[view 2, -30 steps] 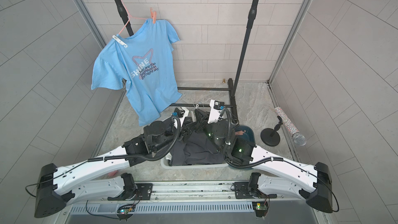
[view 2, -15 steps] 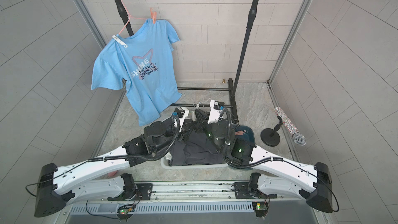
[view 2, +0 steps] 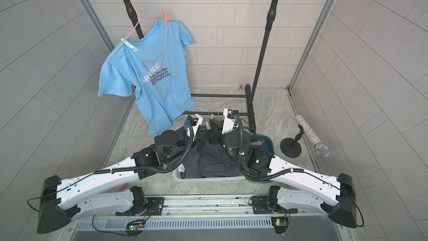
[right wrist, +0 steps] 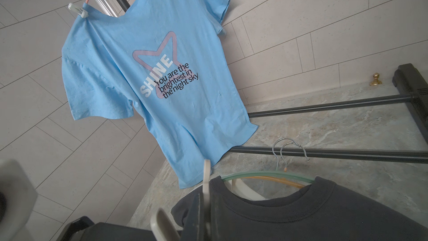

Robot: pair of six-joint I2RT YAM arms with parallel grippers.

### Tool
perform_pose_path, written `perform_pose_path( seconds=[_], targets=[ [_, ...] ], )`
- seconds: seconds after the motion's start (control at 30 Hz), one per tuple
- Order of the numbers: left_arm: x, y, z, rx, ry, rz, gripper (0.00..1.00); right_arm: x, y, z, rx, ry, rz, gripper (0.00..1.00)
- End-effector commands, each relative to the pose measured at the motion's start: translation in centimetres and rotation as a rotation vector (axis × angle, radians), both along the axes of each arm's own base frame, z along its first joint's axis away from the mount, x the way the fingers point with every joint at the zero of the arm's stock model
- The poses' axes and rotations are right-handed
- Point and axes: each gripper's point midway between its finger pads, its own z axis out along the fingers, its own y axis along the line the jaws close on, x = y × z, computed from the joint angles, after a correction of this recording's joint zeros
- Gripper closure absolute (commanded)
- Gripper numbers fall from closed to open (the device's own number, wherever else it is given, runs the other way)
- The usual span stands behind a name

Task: Use clothespins to secure the t-shirt on both sides of the hanger
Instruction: Pick up the clothespin from the storage box.

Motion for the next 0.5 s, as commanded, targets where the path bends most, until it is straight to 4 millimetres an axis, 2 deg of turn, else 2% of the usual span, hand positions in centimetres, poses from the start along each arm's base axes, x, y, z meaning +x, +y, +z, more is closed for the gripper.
perform_pose_path(
  seconds=[0.0,0.1,0.2,0.27,0.4,0.47],
  targets=[
    [0.6,0.2,2.4,-0.04,-0.047,0.024,0.84,-0.3,-0.2,0.3,-0.024,0.002,-0.002,1.0],
    [0.5,0.4,2.5,-0.039,-0.051,0.024,0.92,-0.4,-0.5,0.4,-0.042,-0.005,0.001,0.99],
    [0.4,0.7,2.4,-0.024,-0.062,0.028,1.0,-1.0,-0.9,0.7,-0.092,-0.03,0.032,0.78],
    [0.0,0.8,2.5,-0.009,-0.076,0.01,1.0,-1.6,-1.6,1.0,-0.148,-0.068,0.052,0.63],
    [-0.9,1.2,2.7,0.018,-0.112,-0.034,1.0,-3.4,-3.6,1.9,-0.243,-0.164,0.114,0.41],
    [-1.7,1.1,2.8,0.033,-0.138,-0.077,1.0,-5.0,-3.7,2.4,-0.252,-0.225,0.204,0.34]
  ],
)
